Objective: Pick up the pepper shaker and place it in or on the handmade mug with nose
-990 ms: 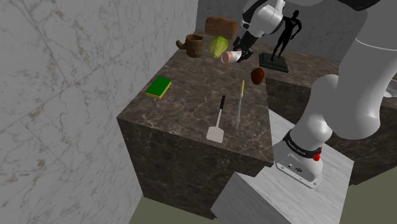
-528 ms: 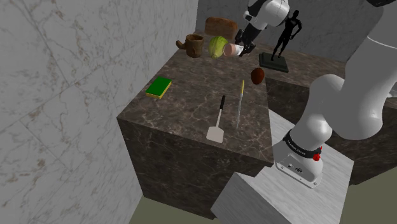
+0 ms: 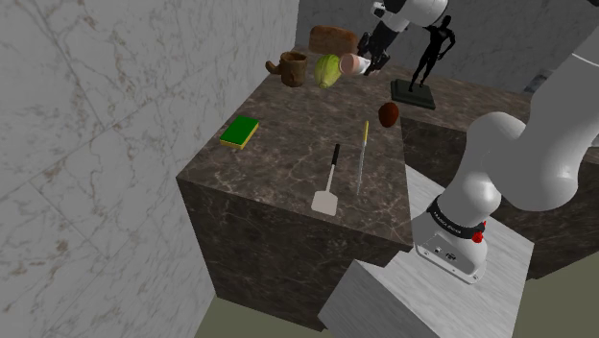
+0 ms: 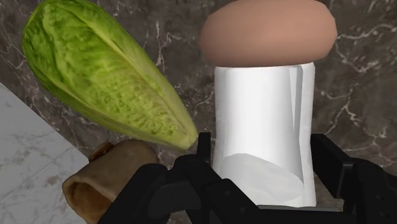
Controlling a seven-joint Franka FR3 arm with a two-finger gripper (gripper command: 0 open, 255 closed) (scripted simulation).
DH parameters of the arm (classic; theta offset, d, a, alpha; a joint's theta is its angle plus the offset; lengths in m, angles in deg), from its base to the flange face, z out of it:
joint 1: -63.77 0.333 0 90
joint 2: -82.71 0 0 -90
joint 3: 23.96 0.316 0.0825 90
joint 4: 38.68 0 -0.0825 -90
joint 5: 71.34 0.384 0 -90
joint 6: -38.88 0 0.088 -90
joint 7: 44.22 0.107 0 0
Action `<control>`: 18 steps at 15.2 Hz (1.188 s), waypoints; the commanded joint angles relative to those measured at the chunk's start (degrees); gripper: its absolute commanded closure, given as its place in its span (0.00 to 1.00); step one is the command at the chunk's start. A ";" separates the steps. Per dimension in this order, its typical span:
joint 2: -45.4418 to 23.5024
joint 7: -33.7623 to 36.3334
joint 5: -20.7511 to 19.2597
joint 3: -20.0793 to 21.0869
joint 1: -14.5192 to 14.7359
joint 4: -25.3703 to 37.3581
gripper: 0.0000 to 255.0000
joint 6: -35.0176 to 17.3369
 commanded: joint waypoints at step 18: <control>-5.47 3.59 3.18 0.68 1.61 13.87 1.00 11.23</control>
